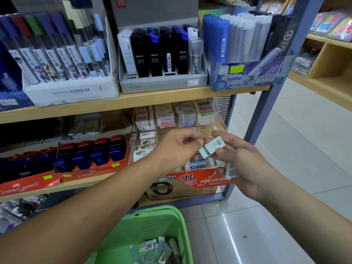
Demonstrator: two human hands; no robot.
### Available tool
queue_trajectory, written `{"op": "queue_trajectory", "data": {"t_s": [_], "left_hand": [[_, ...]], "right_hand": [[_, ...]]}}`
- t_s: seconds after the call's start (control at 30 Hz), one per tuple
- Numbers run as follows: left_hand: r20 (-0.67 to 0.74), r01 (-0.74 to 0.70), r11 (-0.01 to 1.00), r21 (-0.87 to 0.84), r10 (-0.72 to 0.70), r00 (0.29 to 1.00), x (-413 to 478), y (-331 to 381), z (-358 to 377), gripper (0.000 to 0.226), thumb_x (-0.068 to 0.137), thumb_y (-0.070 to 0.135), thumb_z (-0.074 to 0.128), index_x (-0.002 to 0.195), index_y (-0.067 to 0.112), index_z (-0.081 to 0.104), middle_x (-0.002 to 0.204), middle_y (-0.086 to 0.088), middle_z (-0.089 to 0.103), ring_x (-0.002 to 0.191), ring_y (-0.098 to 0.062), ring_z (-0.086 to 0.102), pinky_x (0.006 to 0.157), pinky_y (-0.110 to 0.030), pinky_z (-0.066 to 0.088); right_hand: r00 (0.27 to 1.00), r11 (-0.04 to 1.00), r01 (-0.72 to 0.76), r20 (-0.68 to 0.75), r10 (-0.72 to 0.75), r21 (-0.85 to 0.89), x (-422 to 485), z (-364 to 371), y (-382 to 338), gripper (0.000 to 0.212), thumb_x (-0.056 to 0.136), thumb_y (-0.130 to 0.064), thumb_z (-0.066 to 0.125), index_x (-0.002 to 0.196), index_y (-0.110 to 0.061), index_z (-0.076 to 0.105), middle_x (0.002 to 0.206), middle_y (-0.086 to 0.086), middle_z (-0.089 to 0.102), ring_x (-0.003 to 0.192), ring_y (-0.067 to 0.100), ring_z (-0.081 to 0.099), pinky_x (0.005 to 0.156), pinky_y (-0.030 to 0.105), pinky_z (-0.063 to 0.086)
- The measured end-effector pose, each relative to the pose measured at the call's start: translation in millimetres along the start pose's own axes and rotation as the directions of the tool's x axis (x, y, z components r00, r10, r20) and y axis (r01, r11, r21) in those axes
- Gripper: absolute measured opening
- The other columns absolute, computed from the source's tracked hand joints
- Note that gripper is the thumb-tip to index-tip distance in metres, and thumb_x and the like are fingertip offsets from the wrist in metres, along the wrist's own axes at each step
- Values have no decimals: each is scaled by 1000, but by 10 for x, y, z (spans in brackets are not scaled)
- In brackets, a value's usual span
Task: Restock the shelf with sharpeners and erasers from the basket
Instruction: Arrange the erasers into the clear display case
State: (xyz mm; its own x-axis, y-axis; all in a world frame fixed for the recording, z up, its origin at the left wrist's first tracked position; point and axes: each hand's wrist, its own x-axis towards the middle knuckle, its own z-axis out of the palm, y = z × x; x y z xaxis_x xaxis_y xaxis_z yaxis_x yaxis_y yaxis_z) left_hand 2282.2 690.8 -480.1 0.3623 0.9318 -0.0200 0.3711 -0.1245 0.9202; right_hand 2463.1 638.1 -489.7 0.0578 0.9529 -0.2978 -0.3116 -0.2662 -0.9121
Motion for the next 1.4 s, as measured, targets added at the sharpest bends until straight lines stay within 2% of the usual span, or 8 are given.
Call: {"op": "queue_trajectory", "data": {"t_s": [0.13,0.23,0.37,0.63,0.83,0.97,1.27,1.4], "left_hand": [[50,-148,989,19,147,988,-90,-7,14,37,89,15,80,123,27,70,105,-6,74,75,-16,66,67,-29,58],[42,-170,985,23,169,985,-108,-76,-31,24,97,17,72,116,30,75,98,-14,74,80,-40,66,68,-53,58],[98,-77,997,23,74,992,-148,-59,-116,19,102,28,64,118,33,73,82,-1,71,63,-15,58,60,-31,51],[3,-43,998,42,43,999,-141,-20,-251,28,94,13,74,119,26,73,106,-2,72,85,-16,69,72,-23,59],[-149,39,995,88,-26,988,-111,-106,-572,22,90,12,78,107,26,73,102,-9,73,86,-19,72,78,-30,63],[-264,61,985,164,-16,964,-189,-198,-857,20,92,10,75,105,24,73,94,-1,75,85,-23,73,72,-39,64],[-447,136,915,380,53,893,-125,-694,-1301,14,89,19,76,98,31,74,92,16,74,88,-1,69,81,-35,62],[-345,137,856,499,52,937,33,-668,-1332,12,91,22,73,96,32,76,98,19,72,92,0,65,83,-25,57]], "right_hand": [[1000,1000,16,2,-16,9,-18,61,-24,30,99,-3,64,126,-15,71,110,10,79,88,22,75,56,30,47],[1000,999,-2,-7,2,-46,-39,95,-40,30,89,-28,80,114,-12,77,108,10,80,98,29,76,77,42,52],[997,995,-41,-71,35,-87,-99,155,-83,39,85,-43,81,104,-9,78,103,12,80,104,41,74,99,64,54],[992,984,-88,-99,74,-154,-111,203,-117,37,93,-50,72,99,-14,77,83,5,76,67,21,74,59,34,61],[979,980,-189,-81,185,-55,-10,209,-93,3,97,-17,58,95,-15,57,56,-4,52,53,13,58,52,27,45],[965,965,-259,-52,257,-43,18,440,-17,36,88,6,47,119,-7,61,103,19,72,86,29,74,55,32,53],[995,994,-99,26,100,-41,192,930,205,28,98,11,58,121,-5,57,93,18,67,84,29,67,93,50,59],[997,997,-74,-30,74,6,229,1089,249,28,96,3,68,120,-9,58,106,17,64,74,28,74,65,46,65]]}}
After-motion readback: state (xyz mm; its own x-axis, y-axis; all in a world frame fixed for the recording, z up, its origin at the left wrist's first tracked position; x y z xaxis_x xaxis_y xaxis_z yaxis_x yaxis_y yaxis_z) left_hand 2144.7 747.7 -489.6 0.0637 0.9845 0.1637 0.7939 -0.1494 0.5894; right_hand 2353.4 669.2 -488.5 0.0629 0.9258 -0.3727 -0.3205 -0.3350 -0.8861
